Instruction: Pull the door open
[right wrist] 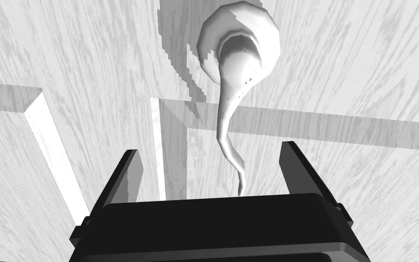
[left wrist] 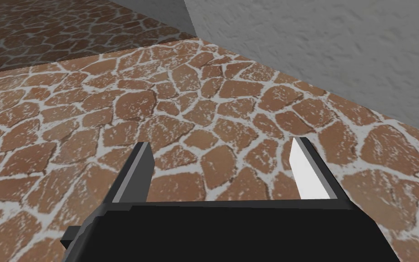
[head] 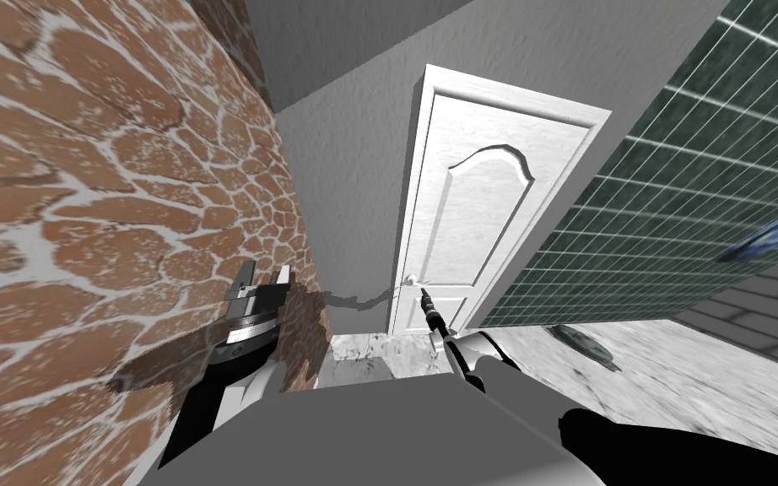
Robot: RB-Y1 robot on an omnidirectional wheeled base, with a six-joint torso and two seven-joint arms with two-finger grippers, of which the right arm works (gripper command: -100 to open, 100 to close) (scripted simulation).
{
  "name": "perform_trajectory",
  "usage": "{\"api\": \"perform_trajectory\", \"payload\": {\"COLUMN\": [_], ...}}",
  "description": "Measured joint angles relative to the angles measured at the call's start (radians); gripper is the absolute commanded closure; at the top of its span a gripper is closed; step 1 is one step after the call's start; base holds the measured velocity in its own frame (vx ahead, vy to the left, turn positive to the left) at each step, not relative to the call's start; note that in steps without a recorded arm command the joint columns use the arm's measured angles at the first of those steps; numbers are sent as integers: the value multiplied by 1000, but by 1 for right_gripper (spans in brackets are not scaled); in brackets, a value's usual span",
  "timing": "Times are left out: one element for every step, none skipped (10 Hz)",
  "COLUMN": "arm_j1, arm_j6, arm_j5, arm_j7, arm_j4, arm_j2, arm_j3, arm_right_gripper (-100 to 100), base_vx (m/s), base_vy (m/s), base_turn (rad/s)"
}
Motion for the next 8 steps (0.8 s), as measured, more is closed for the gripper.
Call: {"api": "perform_trajectory", "payload": {"arm_j1": [8,-12,-9,-3,-87,-110,-113,-113], "arm_j6": [10,19,36,60,19,-16,-30,-29], "arm_j5": [-1,-6,-7,-10,-11,-12,-15,-17], "arm_j7": [2,3,2,2,-13,-22,-16,-9], "arm_j4": [-19,-3,-23,-52,0,43,50,50], "arm_j2": [-1,-6,-12,-17,-31,-32,-30,-29], "arm_j3": [-1,-7,-9,-12,-15,-15,-19,-21], "arm_right_gripper": [-100,-100,-100,-100,-100,-100,-100,-100], "base_vx": [50,53,47,91,58,33,21,11], "base_vy": [1,-11,-11,-14,-12,-6,2,4], "base_turn": [141,86,41,109,40,10,2,11]}}
